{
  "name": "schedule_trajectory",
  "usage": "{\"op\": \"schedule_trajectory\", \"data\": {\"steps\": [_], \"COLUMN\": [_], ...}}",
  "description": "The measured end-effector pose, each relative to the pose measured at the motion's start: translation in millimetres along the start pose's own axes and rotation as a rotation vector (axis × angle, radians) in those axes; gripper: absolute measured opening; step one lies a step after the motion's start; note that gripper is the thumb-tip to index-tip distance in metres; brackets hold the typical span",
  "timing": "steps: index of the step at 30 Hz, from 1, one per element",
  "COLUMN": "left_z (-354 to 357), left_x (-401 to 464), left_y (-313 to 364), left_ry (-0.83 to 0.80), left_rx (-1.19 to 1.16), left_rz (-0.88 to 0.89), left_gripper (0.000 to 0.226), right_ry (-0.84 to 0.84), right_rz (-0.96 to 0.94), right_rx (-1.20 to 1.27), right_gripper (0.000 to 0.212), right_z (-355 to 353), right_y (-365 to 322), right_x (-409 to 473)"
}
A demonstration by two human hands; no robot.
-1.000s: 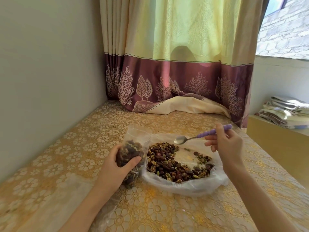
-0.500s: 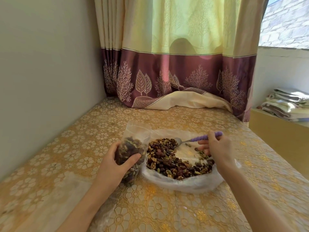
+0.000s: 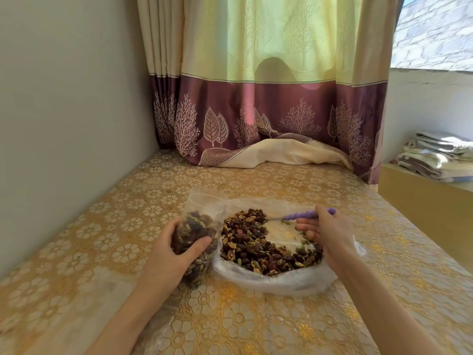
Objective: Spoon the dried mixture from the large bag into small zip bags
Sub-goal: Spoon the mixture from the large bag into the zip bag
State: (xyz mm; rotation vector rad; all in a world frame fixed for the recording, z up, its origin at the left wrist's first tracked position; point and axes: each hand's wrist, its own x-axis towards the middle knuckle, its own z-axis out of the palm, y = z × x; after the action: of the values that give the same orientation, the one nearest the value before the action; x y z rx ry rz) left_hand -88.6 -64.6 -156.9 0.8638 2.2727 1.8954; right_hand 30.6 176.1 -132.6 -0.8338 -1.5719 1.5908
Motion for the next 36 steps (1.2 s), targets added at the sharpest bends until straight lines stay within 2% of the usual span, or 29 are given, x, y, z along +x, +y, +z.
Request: {"op": "schedule_trajectory", "data": {"steps": [5, 13, 19, 24, 27, 36], "left_z": [-1, -1, 0, -1, -1, -1], "left_x": [0, -2, -2, -2, -2, -2], "left_y": [1, 3, 3, 3, 2, 3], "left_ry": [0.004, 0.001, 0.003, 0.004, 0.005, 0.015], "left_rx": [0.026, 0.019, 0.014, 0.007, 0.016, 0.023], "left_rz": [-0.002, -0.014, -0.004, 0.003, 0.005, 0.013], "left_gripper": [0.052, 0.044, 0.047, 0.047, 0.045, 0.042], "right_ry": [0.037, 0.030, -0.049, -0.190, -0.243, -0.258], "right_rz": [0.033, -0.028, -0.141, -0.190, -0.203, -0.615], "right_rx": [0.043, 0.120, 0.205, 0.223, 0.208, -0.005], "right_gripper": [0.041, 0.040, 0.043, 0.056, 0.049, 0.038], "right_z": [-7, -10, 1, 21, 34, 47], "right_y": [-6, -31, -62, -77, -80, -80], "right_x": [-1, -5, -14, -32, -43, -58]}}
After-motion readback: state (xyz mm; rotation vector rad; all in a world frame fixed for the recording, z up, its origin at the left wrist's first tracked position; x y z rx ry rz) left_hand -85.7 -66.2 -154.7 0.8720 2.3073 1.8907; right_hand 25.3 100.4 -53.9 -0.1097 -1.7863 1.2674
